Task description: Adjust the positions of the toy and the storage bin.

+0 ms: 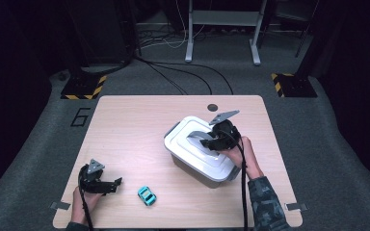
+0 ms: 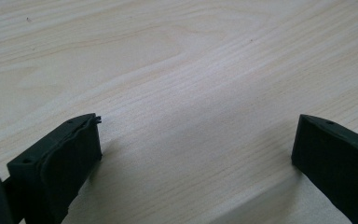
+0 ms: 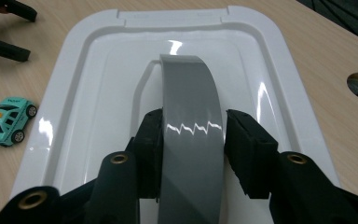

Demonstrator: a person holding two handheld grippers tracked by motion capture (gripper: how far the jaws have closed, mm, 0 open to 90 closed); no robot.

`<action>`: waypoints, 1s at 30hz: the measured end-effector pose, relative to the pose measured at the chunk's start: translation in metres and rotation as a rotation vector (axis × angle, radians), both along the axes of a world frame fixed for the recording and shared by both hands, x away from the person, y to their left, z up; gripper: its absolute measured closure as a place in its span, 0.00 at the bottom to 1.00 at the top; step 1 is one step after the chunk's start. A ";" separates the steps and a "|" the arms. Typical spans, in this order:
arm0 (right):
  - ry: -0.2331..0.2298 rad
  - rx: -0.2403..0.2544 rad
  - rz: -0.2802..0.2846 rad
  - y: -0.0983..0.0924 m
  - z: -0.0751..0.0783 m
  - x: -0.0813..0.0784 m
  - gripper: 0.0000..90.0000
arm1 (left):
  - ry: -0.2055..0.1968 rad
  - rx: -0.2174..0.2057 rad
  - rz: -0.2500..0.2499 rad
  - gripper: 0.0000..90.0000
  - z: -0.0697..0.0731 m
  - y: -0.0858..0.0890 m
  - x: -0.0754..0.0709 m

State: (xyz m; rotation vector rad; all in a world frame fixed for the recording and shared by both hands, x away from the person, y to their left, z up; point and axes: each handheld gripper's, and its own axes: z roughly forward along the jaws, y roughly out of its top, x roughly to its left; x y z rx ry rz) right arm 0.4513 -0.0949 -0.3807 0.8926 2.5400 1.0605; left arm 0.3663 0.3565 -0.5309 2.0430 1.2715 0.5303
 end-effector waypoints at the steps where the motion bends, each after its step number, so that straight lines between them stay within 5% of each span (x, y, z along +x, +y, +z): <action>1: -0.003 0.003 0.004 0.001 0.001 -0.001 0.68 | 0.000 0.000 0.000 0.01 0.000 0.000 0.000; 8: -0.011 -0.008 -0.025 0.008 0.002 -0.003 0.74 | 0.000 0.000 0.000 0.01 0.000 0.000 0.000; 21: 0.029 0.021 -0.200 0.021 0.001 -0.016 0.74 | 0.000 0.000 0.001 0.01 0.000 0.000 0.000; 30: 0.017 0.035 -0.228 0.029 0.000 -0.020 0.74 | -0.003 -0.006 0.006 0.01 0.000 -0.001 0.000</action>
